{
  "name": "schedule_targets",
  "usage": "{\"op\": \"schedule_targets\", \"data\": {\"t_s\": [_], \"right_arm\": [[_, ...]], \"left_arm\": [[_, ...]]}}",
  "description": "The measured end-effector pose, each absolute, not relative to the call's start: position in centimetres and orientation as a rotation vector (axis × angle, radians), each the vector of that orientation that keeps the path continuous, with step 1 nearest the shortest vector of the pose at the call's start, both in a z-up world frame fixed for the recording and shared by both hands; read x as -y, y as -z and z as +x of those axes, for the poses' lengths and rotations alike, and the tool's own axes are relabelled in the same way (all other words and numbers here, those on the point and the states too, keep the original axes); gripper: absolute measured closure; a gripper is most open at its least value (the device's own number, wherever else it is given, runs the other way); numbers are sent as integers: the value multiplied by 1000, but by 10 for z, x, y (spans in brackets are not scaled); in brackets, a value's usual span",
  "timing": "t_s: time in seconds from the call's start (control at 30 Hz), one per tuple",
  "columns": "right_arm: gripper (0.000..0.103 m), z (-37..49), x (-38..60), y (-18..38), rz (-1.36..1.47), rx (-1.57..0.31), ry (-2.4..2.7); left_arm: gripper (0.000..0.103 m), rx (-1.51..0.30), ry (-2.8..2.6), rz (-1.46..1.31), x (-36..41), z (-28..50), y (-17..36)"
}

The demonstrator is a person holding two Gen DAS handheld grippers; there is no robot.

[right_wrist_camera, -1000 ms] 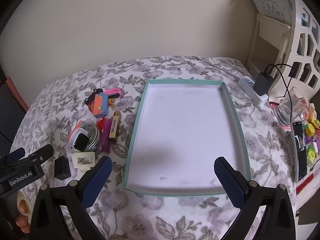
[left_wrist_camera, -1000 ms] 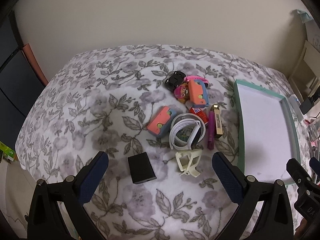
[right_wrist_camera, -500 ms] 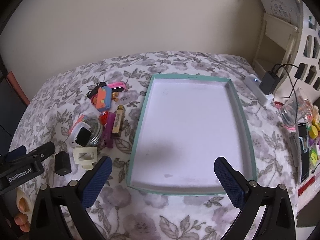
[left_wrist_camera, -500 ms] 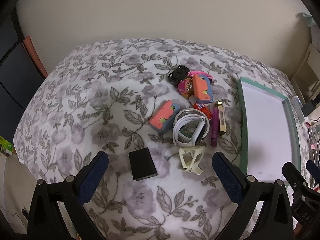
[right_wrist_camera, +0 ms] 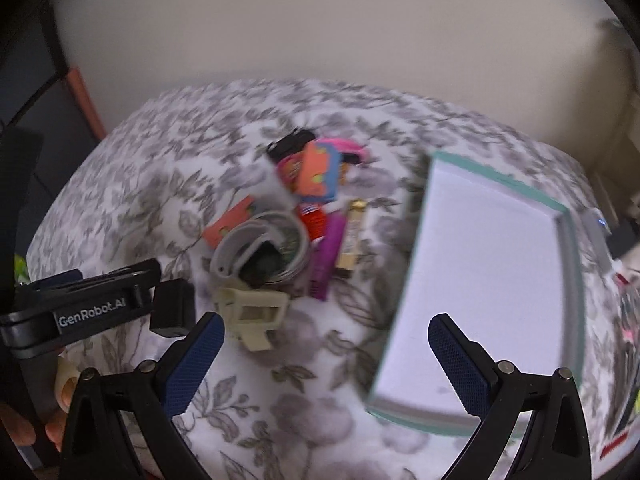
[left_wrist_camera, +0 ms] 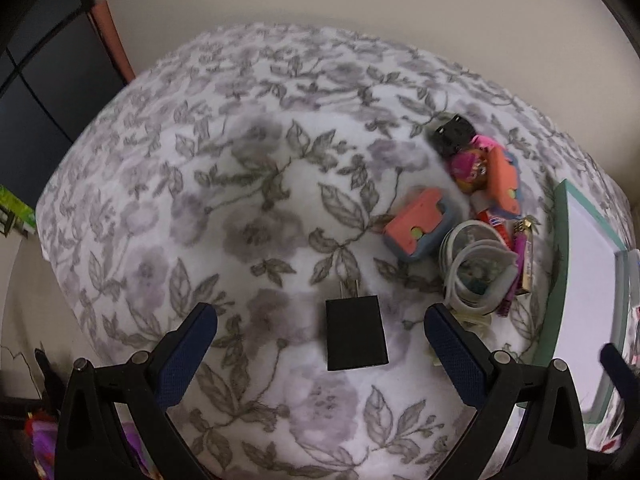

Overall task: Organize rigid objects
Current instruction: 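Grasp the black plug charger with the left gripper while the right grasps the cream clip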

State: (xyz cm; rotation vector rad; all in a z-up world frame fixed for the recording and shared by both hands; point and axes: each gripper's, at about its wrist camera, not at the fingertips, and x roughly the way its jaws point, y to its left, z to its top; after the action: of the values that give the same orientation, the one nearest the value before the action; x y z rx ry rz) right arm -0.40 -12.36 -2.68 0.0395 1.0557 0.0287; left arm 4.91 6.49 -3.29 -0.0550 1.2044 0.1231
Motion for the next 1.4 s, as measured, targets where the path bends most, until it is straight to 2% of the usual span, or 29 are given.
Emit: {"op": "schedule_targets", "data": {"t_s": [0.33,0.43,0.5,0.77,1.03,1.23,1.4], "right_arm": [[0,23,105,71,91,-1154,-100],[4,28,101,81,94,-1170,-105],[6,29,99,84,96,-1176,-109],[16,33,94,87,107,-1155,-119],[30,33,91,93,120,-1164,-133],[39,33,87,98,112,-1170,-136],[46,32,85,99,75,-1165,-123]], "left_arm": [[0,-1308,-108,-162,-70,63,67],[1,-1333,-112,-169,-70,63,74],[4,-1344,-117,-165,-70,64,77],[29,-1385,-91,-172,-69,65,85],[45,-1412,-58,-234,-72,64,92],[52,-1423,-59,-214,-76,62,96],[52,-1420,-67,-177,-67,65,105]]}}
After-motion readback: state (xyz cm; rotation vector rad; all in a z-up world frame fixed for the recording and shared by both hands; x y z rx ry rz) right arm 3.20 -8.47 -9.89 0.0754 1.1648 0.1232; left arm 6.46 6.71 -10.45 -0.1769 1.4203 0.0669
